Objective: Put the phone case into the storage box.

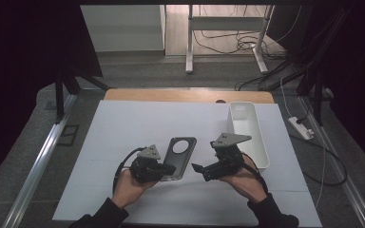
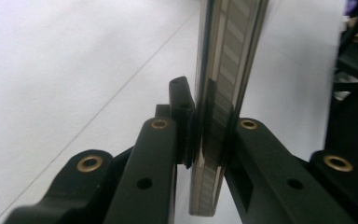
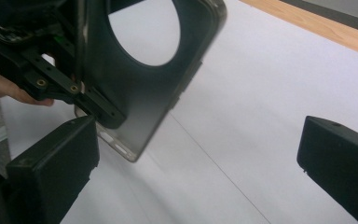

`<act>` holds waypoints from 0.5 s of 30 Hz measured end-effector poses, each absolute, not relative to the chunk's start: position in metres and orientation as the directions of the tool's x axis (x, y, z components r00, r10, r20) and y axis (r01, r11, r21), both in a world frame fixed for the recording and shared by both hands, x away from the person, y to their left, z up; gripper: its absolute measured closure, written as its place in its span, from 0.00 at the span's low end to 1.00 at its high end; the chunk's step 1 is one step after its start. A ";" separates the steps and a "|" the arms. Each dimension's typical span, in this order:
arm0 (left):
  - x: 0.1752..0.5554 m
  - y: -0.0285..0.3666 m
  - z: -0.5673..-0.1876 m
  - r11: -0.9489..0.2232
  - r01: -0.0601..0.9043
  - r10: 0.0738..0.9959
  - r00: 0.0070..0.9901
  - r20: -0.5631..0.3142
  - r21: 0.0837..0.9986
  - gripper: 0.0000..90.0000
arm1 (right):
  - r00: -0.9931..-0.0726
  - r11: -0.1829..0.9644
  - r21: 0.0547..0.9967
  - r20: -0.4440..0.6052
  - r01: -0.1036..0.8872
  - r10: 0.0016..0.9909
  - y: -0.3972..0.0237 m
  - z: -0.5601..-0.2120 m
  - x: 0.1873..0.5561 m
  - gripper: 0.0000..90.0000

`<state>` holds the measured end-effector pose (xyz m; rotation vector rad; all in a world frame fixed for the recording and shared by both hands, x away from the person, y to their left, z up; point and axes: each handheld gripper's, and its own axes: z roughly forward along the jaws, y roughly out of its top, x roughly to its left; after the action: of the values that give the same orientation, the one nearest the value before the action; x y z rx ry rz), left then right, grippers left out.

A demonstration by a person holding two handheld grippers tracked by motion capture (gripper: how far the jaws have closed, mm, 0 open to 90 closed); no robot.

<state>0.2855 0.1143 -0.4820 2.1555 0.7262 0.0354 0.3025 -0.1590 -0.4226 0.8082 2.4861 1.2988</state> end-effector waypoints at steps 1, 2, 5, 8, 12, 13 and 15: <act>0.285 0.114 -0.482 -0.479 0.486 0.509 0.832 -0.219 0.731 0.93 | -0.824 0.461 0.806 0.056 0.371 0.564 -0.160 -0.423 0.303 0.00; 0.285 0.114 -0.482 -0.480 0.489 0.516 0.829 -0.217 0.729 0.93 | -0.825 0.465 0.803 0.058 0.373 0.562 -0.160 -0.423 0.303 0.00; 0.285 0.113 -0.483 -0.477 0.495 0.518 0.826 -0.222 0.726 0.93 | -0.824 0.466 0.800 0.062 0.378 0.563 -0.161 -0.423 0.304 0.00; 0.285 0.113 -0.483 -0.479 0.497 0.522 0.824 -0.221 0.723 0.93 | -0.821 0.448 0.801 0.091 0.397 0.564 -0.162 -0.422 0.304 0.00; 0.284 0.111 -0.483 -0.475 0.500 0.516 0.825 -0.231 0.724 0.93 | -0.837 0.455 0.813 0.069 0.363 0.544 -0.161 -0.418 0.302 0.00; 0.284 0.110 -0.483 -0.479 0.500 0.514 0.826 -0.231 0.722 0.93 | -0.837 0.458 0.813 0.064 0.359 0.543 -0.160 -0.417 0.301 0.00; 0.284 0.110 -0.483 -0.484 0.497 0.512 0.828 -0.227 0.720 0.93 | -0.835 0.459 0.811 0.063 0.362 0.547 -0.160 -0.416 0.301 0.00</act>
<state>0.2840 0.1097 -0.4832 2.1645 0.7356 0.0233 0.3015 -0.1599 -0.4165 0.7903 2.5015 1.3143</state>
